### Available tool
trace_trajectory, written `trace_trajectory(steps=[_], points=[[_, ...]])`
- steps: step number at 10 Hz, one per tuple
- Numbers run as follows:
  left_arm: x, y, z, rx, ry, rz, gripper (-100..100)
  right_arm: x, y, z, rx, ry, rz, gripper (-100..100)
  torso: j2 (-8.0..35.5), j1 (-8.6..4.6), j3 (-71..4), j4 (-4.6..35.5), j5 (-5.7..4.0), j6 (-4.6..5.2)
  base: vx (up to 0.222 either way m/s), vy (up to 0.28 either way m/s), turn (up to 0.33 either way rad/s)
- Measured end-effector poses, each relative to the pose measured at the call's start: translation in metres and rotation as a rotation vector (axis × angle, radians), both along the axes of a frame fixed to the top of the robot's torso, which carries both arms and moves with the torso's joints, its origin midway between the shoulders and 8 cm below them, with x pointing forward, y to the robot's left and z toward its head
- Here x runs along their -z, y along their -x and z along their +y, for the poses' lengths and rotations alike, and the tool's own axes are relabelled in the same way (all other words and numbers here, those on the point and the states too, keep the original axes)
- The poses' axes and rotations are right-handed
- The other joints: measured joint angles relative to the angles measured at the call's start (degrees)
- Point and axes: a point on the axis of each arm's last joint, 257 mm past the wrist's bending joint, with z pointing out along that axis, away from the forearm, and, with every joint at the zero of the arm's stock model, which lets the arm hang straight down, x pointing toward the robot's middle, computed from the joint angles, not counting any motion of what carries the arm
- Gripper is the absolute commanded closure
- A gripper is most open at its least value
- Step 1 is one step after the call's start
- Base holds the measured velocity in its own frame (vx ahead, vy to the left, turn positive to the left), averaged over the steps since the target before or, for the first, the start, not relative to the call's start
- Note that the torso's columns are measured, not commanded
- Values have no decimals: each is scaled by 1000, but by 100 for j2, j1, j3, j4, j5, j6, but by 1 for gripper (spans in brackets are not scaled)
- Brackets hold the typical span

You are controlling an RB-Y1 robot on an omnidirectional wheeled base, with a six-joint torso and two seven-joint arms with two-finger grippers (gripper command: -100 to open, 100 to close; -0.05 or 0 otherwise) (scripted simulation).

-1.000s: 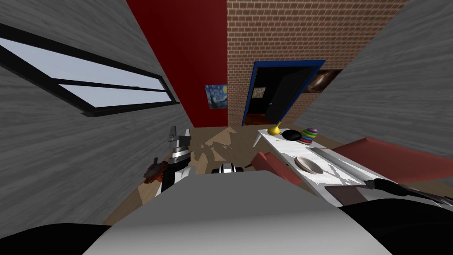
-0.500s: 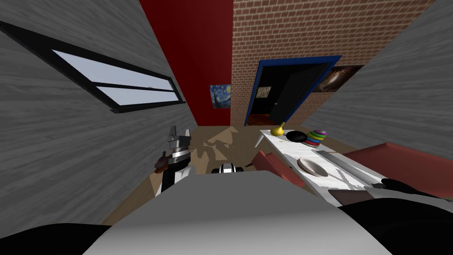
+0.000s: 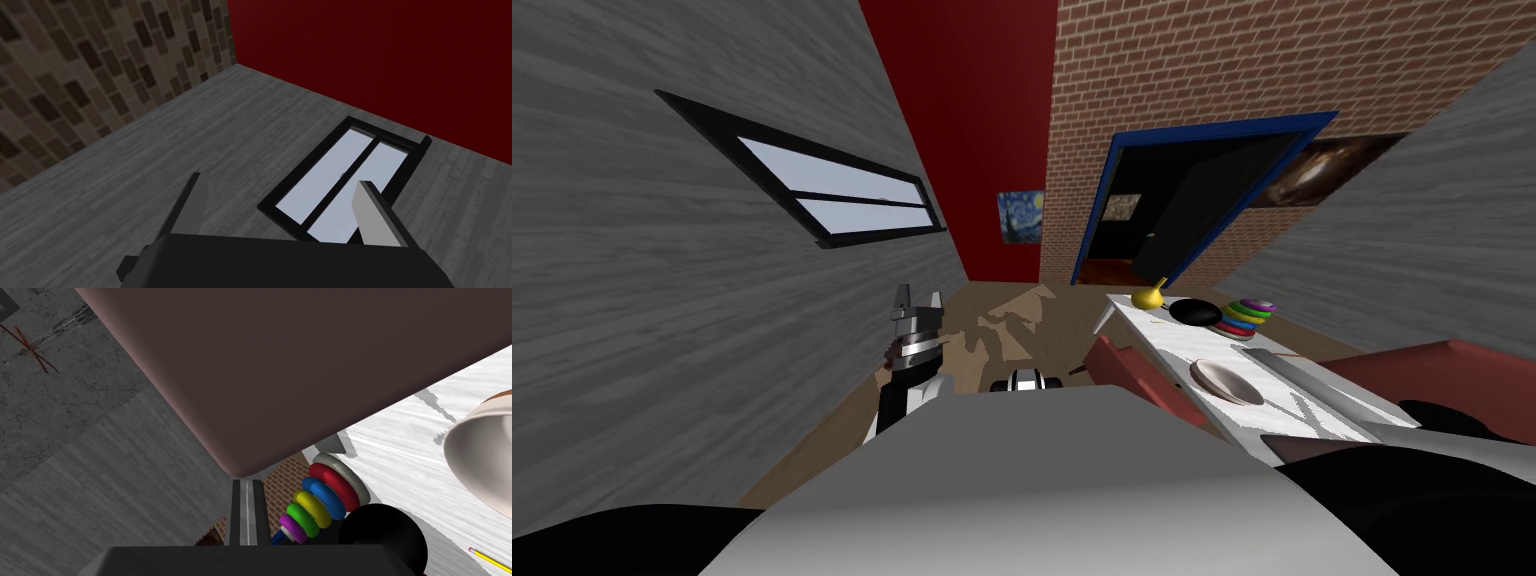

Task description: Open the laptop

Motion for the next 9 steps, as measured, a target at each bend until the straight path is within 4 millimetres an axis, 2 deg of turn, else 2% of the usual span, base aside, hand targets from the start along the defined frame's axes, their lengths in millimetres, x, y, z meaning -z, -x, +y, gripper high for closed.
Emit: trace_trajectory(steps=[2, 3, 7, 9], points=[[0, 0, 0, 0, 0, 0, 0, -4, 5, -1, 36, -22, -2, 100, -31, 4, -17, -8, -1, 5, -33, -4, -1], [0, 0, 0, 0, 0, 0, 0, -3, 5, 0, 38, -24, -3, -100, -38, 6, -23, -11, 1, 1, -97, -15, 78], [0, 0, 0, 0, 0, 0, 0, -27, -26, -7, -64, 35, 32, -100, 8, 17, 6, 3, 5, 3, -184, 17, 75], [0, 0, 0, 0, 0, 0, 0, -46, -47, -9, -124, 76, 53, -100, -16, 5, -9, -4, 1, 0, -167, 23, 63]])
